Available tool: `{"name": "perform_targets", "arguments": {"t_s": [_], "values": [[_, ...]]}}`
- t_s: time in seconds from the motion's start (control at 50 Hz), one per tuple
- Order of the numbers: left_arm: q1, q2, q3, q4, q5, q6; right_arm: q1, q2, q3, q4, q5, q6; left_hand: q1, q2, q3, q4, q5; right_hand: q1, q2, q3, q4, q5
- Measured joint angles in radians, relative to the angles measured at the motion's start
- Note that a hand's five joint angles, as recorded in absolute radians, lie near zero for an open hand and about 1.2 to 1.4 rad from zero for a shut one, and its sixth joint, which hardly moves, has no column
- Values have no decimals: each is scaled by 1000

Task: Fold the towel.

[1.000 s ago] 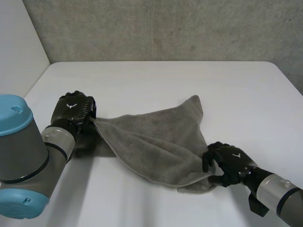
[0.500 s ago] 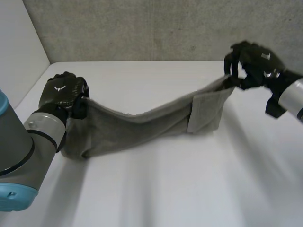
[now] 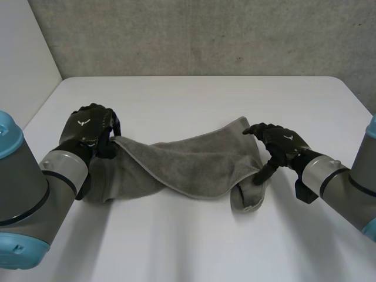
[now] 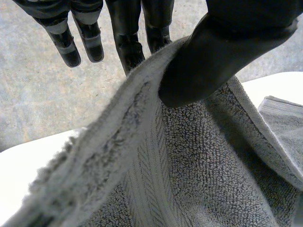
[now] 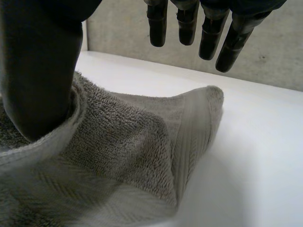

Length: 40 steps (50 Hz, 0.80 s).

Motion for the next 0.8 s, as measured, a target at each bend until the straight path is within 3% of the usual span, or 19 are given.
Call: {"name": "perform_targets", "arguments": {"t_s": [0.34,0.6,0.7,0.8], "values": [[-4,3,-8,0,0,0,7,-97,190,-82,20,131,0,0,0,0,1,24,15,0,0,31],[-2,19,-13,-2,0,2,-28,-134,288,-144,8,174,0,0,0,0,1,1030,1038,0,0,1065],[12,34,-11,-4,-1,3,-70,-161,267,-152,-17,168,0,0,0,0,1,1034,1042,0,0,1085],[48,62,-11,-9,-1,5,-119,-195,197,-121,-98,144,0,0,0,0,1,1034,1042,0,0,1085]]}}
